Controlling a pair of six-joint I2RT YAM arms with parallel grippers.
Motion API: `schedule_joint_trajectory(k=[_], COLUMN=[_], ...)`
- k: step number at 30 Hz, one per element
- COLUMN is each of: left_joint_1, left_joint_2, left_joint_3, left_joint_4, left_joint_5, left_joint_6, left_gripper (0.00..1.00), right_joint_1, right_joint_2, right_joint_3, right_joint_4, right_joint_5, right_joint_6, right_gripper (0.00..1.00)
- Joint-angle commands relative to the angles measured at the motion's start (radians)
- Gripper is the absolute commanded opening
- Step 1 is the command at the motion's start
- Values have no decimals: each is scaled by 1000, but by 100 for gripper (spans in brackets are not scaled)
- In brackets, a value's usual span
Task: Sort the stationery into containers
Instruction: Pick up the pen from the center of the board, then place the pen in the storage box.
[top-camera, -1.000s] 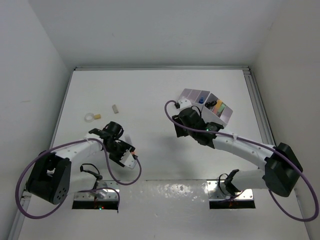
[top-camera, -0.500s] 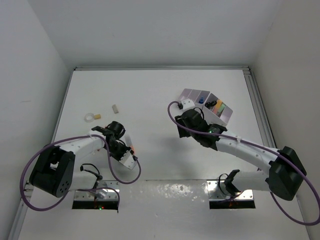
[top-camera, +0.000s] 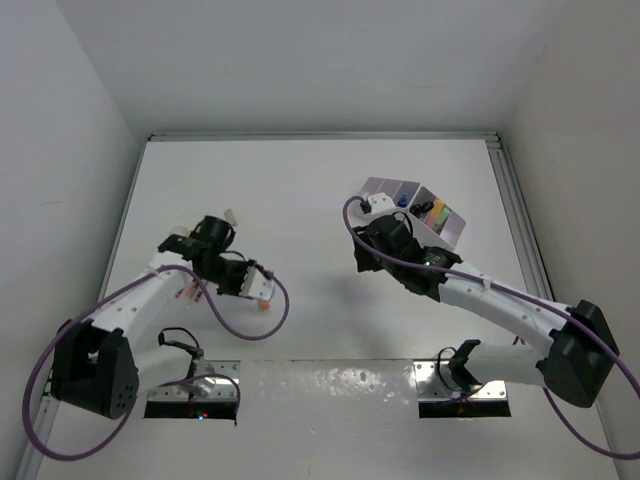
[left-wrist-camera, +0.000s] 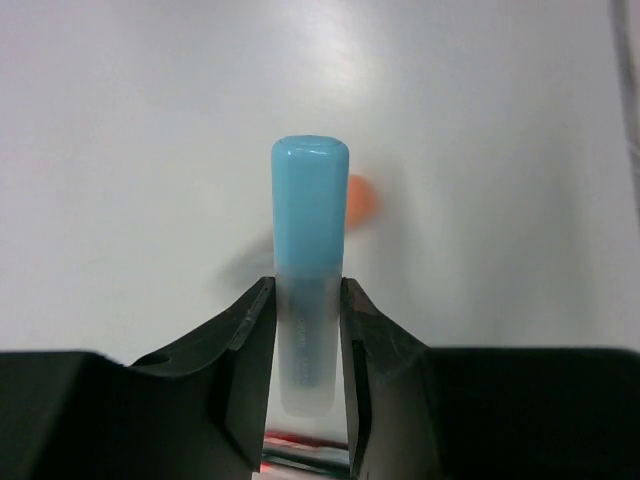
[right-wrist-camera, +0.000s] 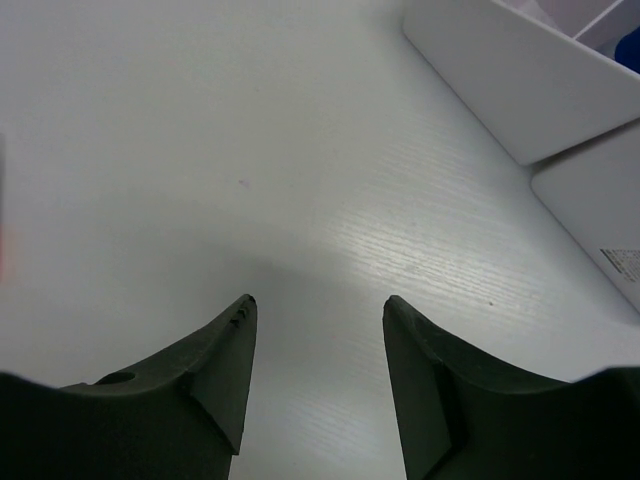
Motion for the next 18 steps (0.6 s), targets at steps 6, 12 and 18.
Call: schedule_joint_trajectory(k=[6, 12, 18], left_joint_1=[1, -99, -151], left_joint_2=[-281, -283, -262], left_joint_3=[42, 49, 91], left_joint_4=[792, 977, 995], left_joint_5=[139, -148, -170], left_joint_6=[-1295, -1518, -1534], left_gripper=[0, 0, 0], right_joint_1=[19, 101, 143], right_joint_2=[-81, -43, 74], right_joint_3=[146, 175, 235], right_joint_4=[204, 401, 490], right_joint_5=[-166, -255, -284], right_joint_6=[168, 163, 186], right_gripper=[56, 68, 66])
